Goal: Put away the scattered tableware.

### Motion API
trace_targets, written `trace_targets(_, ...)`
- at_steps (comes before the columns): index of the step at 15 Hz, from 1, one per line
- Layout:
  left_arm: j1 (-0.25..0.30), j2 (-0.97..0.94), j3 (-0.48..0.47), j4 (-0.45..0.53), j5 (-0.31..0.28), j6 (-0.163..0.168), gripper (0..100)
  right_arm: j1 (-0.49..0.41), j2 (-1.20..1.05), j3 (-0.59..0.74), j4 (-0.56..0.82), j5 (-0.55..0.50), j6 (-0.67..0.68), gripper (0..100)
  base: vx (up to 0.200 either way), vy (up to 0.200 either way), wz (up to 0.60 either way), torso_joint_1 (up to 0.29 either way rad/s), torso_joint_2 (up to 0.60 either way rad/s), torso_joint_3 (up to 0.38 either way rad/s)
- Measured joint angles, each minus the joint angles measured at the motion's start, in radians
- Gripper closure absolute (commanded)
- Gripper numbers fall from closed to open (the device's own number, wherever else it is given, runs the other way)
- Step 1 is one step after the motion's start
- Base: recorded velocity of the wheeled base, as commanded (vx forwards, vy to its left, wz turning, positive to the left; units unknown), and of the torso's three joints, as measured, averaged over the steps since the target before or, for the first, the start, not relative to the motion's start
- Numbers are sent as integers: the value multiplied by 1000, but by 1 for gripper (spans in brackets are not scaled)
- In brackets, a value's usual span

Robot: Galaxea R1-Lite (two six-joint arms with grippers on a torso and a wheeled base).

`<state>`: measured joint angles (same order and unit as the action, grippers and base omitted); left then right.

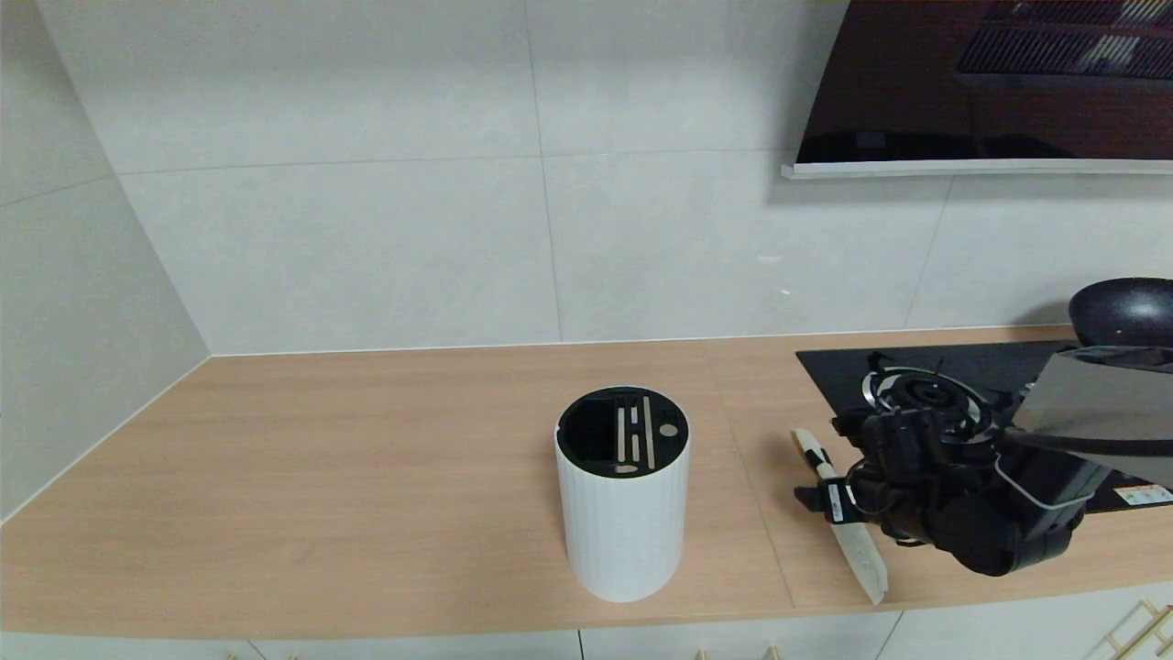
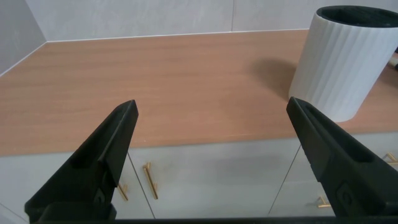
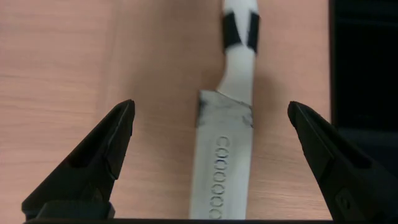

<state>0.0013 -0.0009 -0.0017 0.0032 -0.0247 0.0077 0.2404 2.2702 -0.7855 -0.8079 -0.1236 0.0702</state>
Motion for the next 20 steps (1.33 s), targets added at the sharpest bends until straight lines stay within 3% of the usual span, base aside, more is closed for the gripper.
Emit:
trace_targets(10,0,0,0,0,0,0,0,-1,78,-11,-32,-20,0,0,0,0,0,0,0,0)
trace_targets(11,0,0,0,0,0,0,0,-1,80,-12,-33,-20,0,100,0,0,0,0,0,0)
trace_targets(20,0,0,0,0,0,0,0,-1,84,-16,-31,-20,6,100,0,0,0,0,0,0)
